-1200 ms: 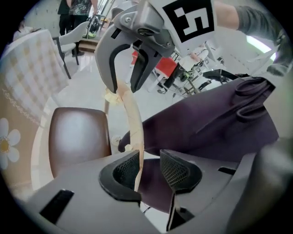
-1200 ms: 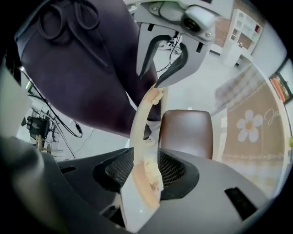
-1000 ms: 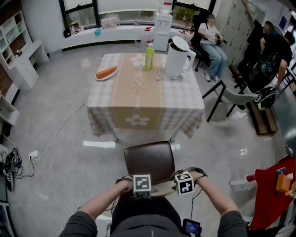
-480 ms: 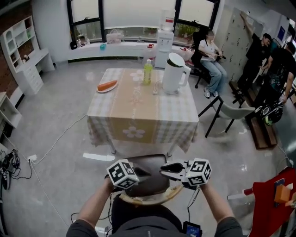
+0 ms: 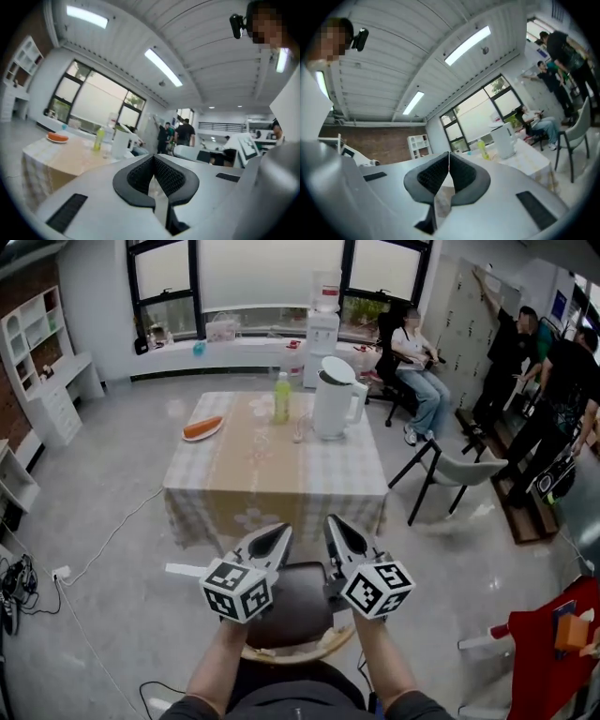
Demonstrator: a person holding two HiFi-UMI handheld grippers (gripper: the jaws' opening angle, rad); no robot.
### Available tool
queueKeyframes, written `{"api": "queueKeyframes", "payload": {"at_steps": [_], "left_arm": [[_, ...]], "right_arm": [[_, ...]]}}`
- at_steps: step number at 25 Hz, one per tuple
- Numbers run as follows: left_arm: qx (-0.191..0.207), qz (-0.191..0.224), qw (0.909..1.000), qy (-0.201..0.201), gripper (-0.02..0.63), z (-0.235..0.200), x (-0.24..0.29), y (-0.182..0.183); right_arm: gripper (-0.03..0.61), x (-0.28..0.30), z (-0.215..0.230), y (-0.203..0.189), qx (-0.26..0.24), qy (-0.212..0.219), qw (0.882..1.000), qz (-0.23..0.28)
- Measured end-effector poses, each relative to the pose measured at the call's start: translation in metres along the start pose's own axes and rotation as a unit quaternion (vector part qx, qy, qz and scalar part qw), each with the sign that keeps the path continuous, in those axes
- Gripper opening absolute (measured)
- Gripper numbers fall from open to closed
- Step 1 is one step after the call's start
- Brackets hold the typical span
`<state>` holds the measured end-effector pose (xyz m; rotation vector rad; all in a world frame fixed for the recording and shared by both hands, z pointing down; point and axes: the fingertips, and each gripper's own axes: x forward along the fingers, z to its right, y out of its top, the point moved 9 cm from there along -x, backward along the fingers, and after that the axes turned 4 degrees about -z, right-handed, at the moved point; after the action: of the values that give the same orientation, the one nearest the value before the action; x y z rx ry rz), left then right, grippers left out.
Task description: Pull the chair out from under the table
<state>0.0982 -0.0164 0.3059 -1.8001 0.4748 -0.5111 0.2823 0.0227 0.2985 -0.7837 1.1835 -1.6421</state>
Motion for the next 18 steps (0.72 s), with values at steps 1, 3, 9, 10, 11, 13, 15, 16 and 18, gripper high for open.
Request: {"api": "queueKeyframes", "payload": {"at_steps": [1, 3, 9, 10, 11, 13, 15, 16, 18], "left_arm": [[0.006, 0.021, 0.9993, 0.031, 0.009, 0.004, -0.001, -0.002], [0.026, 0.043, 0.9962, 0.071, 0.009, 0.014, -0.001, -0.011], [0.105, 0.018, 0.9856, 0.131, 0.009, 0.028, 0.001, -0.041], [0.107, 0.017, 0.9851, 0.134, 0.009, 0.028, 0.000, -0.042], [0.105, 0.018, 0.9850, 0.136, 0.009, 0.027, 0.000, -0.042], [0.101, 0.021, 0.9856, 0.134, 0.009, 0.028, 0.000, -0.042], [0.100, 0.020, 0.9862, 0.130, 0.009, 0.030, 0.000, -0.043], [0.100, 0.019, 0.9866, 0.128, 0.009, 0.031, 0.001, -0.044], [0.099, 0.014, 0.9874, 0.123, 0.009, 0.035, 0.003, -0.047]], "right_arm": [[0.015, -0.003, -0.002, -0.006, -0.020, -0.043, 0.999, 0.001], [0.015, -0.012, -0.006, -0.024, -0.071, -0.118, 0.990, -0.010], [0.012, -0.035, -0.007, -0.067, -0.088, -0.197, 0.976, -0.027], [0.011, -0.035, -0.007, -0.068, -0.093, -0.199, 0.975, -0.027], [0.012, -0.035, -0.006, -0.068, -0.097, -0.200, 0.975, -0.027], [0.011, -0.035, -0.006, -0.068, -0.098, -0.198, 0.975, -0.025], [0.011, -0.035, -0.007, -0.070, -0.104, -0.193, 0.975, -0.025], [0.011, -0.036, -0.009, -0.070, -0.110, -0.190, 0.975, -0.026], [0.011, -0.037, -0.011, -0.070, -0.115, -0.185, 0.976, -0.027]]}}
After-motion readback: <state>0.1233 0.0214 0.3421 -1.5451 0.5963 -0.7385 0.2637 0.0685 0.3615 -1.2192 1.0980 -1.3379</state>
